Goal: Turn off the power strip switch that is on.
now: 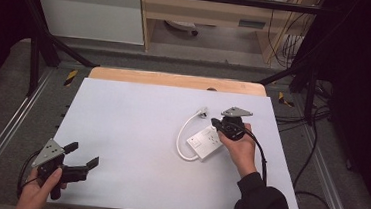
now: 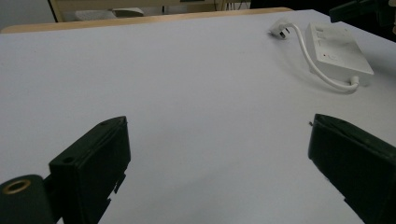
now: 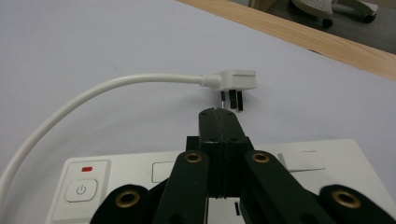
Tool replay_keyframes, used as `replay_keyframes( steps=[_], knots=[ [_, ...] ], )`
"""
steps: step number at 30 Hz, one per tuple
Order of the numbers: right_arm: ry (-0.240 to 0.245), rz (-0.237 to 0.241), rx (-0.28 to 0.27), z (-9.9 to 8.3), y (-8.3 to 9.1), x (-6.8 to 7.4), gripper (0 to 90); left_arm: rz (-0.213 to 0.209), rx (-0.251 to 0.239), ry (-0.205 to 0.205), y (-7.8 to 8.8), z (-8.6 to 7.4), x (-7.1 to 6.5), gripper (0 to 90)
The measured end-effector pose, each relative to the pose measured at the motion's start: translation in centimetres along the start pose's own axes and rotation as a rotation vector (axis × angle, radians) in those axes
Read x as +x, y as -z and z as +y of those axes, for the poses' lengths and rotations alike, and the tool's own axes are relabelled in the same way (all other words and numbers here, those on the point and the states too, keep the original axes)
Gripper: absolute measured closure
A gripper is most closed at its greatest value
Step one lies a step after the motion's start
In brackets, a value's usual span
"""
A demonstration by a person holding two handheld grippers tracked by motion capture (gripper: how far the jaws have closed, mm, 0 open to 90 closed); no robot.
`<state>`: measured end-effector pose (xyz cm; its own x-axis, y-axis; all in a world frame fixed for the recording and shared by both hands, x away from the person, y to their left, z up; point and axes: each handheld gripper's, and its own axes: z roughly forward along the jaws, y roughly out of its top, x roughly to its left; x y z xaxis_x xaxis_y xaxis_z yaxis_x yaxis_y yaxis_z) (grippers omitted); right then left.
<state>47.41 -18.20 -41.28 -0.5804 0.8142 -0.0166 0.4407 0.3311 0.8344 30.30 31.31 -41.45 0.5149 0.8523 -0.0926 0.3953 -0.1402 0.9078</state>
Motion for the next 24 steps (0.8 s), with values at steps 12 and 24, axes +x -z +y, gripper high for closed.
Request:
replay_keyframes(
  steps=[12, 24],
  knots=[
    [-0.012, 0.004, 0.017, -1.1, -0.5, 0.2, 90.0, 0.001, 0.001, -0.002, 0.0, 0.0, 0.0, 5.6],
    [-0.013, 0.014, 0.029, -1.3, -1.0, 0.6, 90.0, 0.0, 0.0, -0.001, 0.0, 0.0, 0.0, 5.6]
  ],
)
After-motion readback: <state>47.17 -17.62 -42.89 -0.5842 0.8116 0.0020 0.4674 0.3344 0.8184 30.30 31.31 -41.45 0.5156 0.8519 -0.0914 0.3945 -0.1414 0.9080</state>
